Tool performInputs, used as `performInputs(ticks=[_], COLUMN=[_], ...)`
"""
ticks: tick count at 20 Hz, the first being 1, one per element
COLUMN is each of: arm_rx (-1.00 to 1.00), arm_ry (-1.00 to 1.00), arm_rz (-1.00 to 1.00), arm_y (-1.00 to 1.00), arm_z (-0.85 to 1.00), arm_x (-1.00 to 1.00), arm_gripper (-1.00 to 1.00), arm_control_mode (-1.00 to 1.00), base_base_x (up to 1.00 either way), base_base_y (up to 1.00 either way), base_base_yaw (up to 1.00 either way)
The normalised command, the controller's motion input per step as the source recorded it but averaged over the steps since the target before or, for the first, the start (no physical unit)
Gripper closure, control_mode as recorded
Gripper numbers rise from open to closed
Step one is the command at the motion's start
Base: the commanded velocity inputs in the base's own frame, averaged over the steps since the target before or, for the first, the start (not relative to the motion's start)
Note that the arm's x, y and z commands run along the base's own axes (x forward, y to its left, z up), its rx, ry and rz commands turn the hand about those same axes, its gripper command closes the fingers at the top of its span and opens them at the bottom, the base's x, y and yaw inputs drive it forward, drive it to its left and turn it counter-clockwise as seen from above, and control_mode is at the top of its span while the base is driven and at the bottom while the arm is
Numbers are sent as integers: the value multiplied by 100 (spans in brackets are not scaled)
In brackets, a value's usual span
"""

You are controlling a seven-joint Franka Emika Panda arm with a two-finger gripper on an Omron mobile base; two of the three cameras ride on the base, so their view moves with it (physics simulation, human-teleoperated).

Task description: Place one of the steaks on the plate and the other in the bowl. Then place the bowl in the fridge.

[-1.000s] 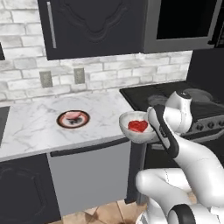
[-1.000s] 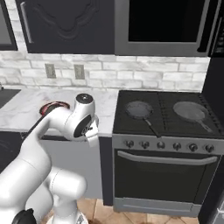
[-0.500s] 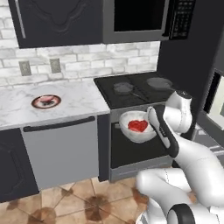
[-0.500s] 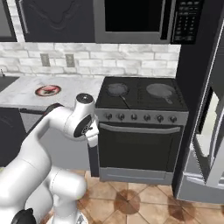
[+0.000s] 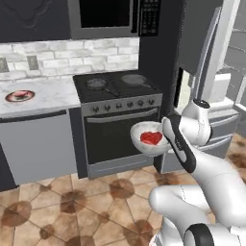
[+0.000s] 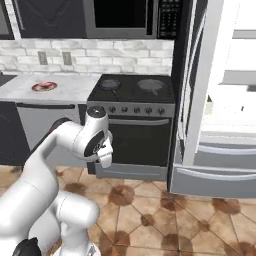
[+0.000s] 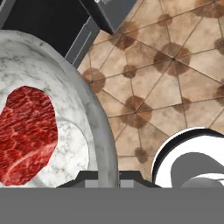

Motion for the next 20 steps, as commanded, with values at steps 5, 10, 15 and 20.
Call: performInputs(ticks=[5, 10, 15, 20], arm_rx=[0, 0, 0, 0], arm_ry=[0, 0, 0, 0], arm_rz=[0, 0, 0, 0], arm_y=[0, 0, 0, 0], arm_z=[0, 0, 0, 0], arm_x=[0, 0, 0, 0], arm_gripper=[100, 100, 100, 100], arm_control_mode=[100, 100, 100, 100], base_base_x=[-54, -22, -7, 0], base_base_y=[-100, -100, -100, -99], base_base_yaw=[0, 0, 0, 0])
